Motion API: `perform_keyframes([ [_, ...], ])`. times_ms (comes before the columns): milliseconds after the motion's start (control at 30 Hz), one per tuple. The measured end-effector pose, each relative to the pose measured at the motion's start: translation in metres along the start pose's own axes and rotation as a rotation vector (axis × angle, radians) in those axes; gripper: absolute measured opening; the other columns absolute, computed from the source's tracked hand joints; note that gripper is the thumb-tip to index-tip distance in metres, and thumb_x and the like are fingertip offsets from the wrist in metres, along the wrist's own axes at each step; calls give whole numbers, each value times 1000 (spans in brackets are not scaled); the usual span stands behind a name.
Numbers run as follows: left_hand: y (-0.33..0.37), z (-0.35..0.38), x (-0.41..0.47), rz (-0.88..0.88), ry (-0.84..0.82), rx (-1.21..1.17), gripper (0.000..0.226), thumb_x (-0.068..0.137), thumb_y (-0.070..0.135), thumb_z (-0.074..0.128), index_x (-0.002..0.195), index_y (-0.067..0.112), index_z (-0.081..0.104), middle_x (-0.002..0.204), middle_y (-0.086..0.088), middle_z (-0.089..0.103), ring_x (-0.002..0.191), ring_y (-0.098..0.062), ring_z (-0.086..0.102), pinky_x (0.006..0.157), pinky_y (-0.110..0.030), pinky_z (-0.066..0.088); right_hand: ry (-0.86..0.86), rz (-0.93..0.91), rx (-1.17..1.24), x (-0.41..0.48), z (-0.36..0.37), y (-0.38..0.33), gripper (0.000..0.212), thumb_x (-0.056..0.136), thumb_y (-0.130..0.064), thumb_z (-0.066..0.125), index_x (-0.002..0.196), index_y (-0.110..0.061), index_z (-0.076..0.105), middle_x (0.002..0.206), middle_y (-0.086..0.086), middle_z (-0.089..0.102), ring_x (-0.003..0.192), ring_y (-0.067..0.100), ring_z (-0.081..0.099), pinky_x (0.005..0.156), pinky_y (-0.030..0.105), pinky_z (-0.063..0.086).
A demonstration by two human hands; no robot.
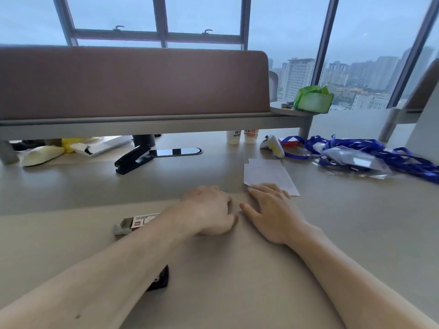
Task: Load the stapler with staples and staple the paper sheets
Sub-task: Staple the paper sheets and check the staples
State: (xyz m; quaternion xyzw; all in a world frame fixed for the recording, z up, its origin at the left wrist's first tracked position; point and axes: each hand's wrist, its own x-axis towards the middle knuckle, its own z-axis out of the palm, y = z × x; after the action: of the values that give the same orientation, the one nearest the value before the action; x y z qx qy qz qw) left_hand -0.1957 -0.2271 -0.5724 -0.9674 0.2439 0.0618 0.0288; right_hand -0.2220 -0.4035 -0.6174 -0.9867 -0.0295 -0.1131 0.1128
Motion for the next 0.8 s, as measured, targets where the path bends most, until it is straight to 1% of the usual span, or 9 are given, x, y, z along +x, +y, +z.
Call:
perform_keyframes([
  [100, -5, -4, -1, -16, -14, -104, 52, 100, 59, 45, 142, 30, 57, 148, 0, 54, 136, -27, 52, 111, -38, 43, 141, -60, -24, -5, -1, -2, 65, 101, -54, 46, 156, -18, 43, 164, -8, 40, 151, 14, 25, 121, 33, 21],
  [167, -14, -8, -2, -58, 62, -415, 44, 104, 51, 46, 134, 26, 64, 139, 1, 63, 131, -25, 57, 105, -32, 44, 313, -132, 25, -9, -2, -4, 58, 97, -47, 54, 147, -18, 57, 156, -12, 50, 141, 15, 35, 112, 28, 25],
  [233, -30, -13, -7, -142, 257, -765, 34, 106, 42, 46, 120, 23, 70, 123, 1, 70, 123, -26, 60, 98, -32, 44, 497, -187, 168, -12, -6, -9, 42, 96, -32, 63, 136, -20, 68, 142, -20, 60, 128, 15, 46, 104, 23, 30],
  [333, -54, -19, -17, -221, 580, -1076, 25, 106, 37, 47, 114, 26, 68, 114, 12, 66, 117, -16, 58, 89, -31, 40, 655, -117, 570, -17, -25, -24, 29, 95, -9, 70, 115, -27, 79, 119, -29, 68, 117, 6, 59, 99, 16, 45],
  [433, -69, -27, -31, -79, 581, -1236, 19, 103, 36, 57, 120, 31, 65, 120, 18, 62, 117, -9, 55, 89, -23, 41, 566, -24, 971, -24, -42, -44, 38, 92, 2, 69, 96, -33, 81, 105, -24, 75, 96, -3, 70, 81, 12, 55],
  [500, -78, -29, -43, 70, 472, -1147, 44, 89, 49, 73, 130, 39, 59, 134, 22, 61, 129, 0, 54, 103, -26, 42, 506, 30, 1101, -27, -44, -53, 42, 89, 8, 67, 88, -30, 81, 92, -13, 80, 80, -4, 70, 75, 14, 56],
  [567, -84, -28, -55, 116, 434, -1085, 64, 76, 46, 88, 132, 38, 58, 130, 14, 69, 123, 1, 62, 103, -31, 51, 478, 99, 1194, -28, -42, -57, 41, 86, 11, 65, 86, -27, 83, 85, -7, 82, 77, 1, 70, 78, 19, 58],
  [667, -89, -18, -69, 117, 466, -1147, 40, 83, 10, 86, 120, 19, 72, 109, -2, 81, 104, -21, 78, 100, -49, 59, 445, 204, 1443, -28, -39, -61, 36, 89, 12, 64, 87, -19, 81, 80, -5, 80, 76, 9, 68, 78, 24, 60],
  [800, -83, -9, -86, 90, 620, -1162, 14, 93, 7, 76, 103, 15, 80, 99, 2, 83, 93, -20, 80, 94, -44, 62, 352, 270, 1542, -31, -38, -70, 18, 96, -6, 69, 108, -17, 76, 104, 3, 74, 94, 15, 71, 90, 29, 61],
])
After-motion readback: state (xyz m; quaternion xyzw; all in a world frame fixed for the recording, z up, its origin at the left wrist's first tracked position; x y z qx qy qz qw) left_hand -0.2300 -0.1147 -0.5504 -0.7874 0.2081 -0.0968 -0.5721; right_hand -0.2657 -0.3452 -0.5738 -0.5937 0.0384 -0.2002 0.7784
